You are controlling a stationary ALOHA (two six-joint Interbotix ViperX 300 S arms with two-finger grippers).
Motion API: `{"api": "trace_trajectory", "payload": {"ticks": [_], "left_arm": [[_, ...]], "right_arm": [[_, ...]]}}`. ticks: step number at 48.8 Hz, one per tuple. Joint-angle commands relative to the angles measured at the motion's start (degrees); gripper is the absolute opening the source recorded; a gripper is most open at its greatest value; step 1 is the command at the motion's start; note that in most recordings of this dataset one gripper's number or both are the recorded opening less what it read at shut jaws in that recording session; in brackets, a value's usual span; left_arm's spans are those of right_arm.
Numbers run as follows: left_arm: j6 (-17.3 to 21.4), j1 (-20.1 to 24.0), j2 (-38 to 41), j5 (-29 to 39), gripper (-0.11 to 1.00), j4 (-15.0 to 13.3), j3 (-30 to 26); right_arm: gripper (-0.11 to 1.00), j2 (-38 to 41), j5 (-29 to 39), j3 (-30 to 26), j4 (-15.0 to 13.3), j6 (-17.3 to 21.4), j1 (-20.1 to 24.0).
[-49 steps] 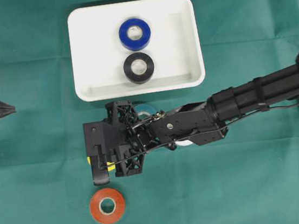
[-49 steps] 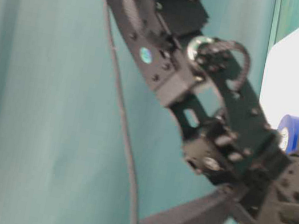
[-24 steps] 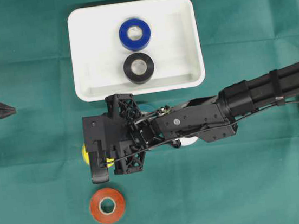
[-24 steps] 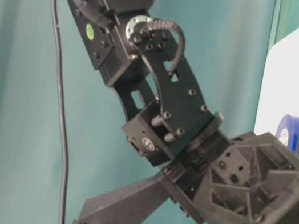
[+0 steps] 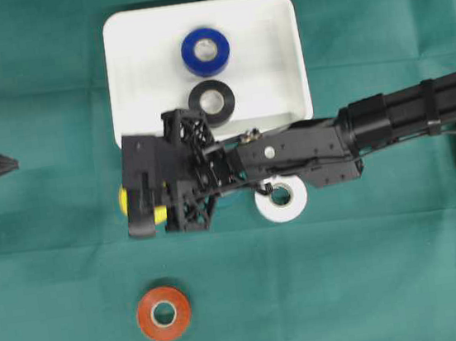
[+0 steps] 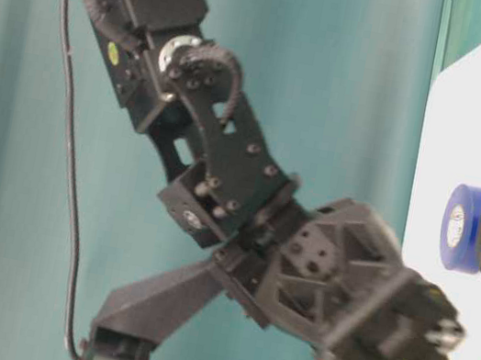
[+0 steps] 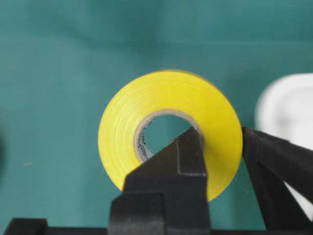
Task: Put the tape into the white case with the right arm.
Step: 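Lift the yellow roll and carry it into the tray's upper-left corner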
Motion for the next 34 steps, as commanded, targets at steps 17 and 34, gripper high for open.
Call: {"api": "trace_trajectory", "payload": {"ticks": [17, 34], "left_arm": [[0.2, 0.2, 0.1, -2.0, 0.0, 0.1, 1.2], [0.2, 0.2, 0.1, -1.9, 0.0, 0.0, 1.2]], "right_arm": [[0.02, -2.8, -1.1, -1.1, -0.5, -0.3, -9.8], [0.02, -2.8, -3.2, -0.4, -1.4, -0.8, -15.8]]}}
